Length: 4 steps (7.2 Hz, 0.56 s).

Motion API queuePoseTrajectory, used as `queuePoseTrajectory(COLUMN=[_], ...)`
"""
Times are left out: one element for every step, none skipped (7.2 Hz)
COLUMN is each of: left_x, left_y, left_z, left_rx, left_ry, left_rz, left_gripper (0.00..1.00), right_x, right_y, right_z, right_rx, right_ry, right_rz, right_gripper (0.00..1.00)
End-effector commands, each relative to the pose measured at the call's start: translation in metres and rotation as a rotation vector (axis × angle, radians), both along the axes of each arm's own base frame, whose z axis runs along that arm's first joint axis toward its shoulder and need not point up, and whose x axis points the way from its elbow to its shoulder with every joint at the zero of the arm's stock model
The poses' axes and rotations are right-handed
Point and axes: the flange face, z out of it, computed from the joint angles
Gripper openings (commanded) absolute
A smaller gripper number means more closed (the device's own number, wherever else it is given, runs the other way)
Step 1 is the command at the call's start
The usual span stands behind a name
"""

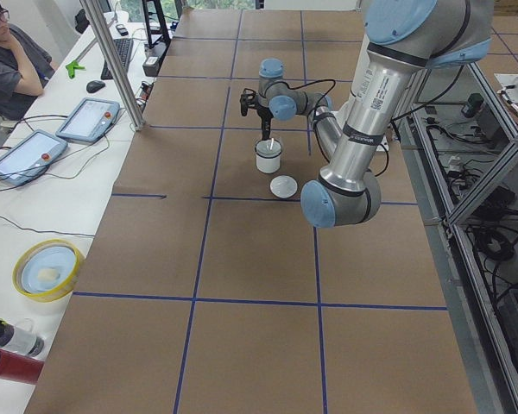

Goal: Remove funnel from cup
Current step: 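Grasp the funnel rim with the left gripper and lift it out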

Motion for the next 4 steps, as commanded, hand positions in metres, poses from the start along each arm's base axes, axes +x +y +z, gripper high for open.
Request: queuePoseTrajectory(left_x=[-0.001, -0.002, -0.003, -0.012], left_y=[0.001, 0.001, 0.001, 0.006], left_z=[0.000, 0.000, -0.003, -0.013], left_rx=[-0.004, -0.003, 0.000, -0.001], left_ry=[-0.013, -0.015, -0.011, -0.014], left_rz=[0.004, 0.005, 0.004, 0.007], left_gripper=[0.00, 0.00, 0.00, 0.00], right_x=[0.000, 0.000, 0.000, 0.000], right_y=[0.000, 0.000, 0.000, 0.000], right_z=[0.000, 0.000, 0.000, 0.000], right_rx=[0.000, 0.000, 0.000, 0.000], right_ry=[0.000, 0.000, 0.000, 0.000], right_rz=[0.000, 0.000, 0.000, 0.000], right_gripper=[1.00, 1.00, 1.00, 1.00])
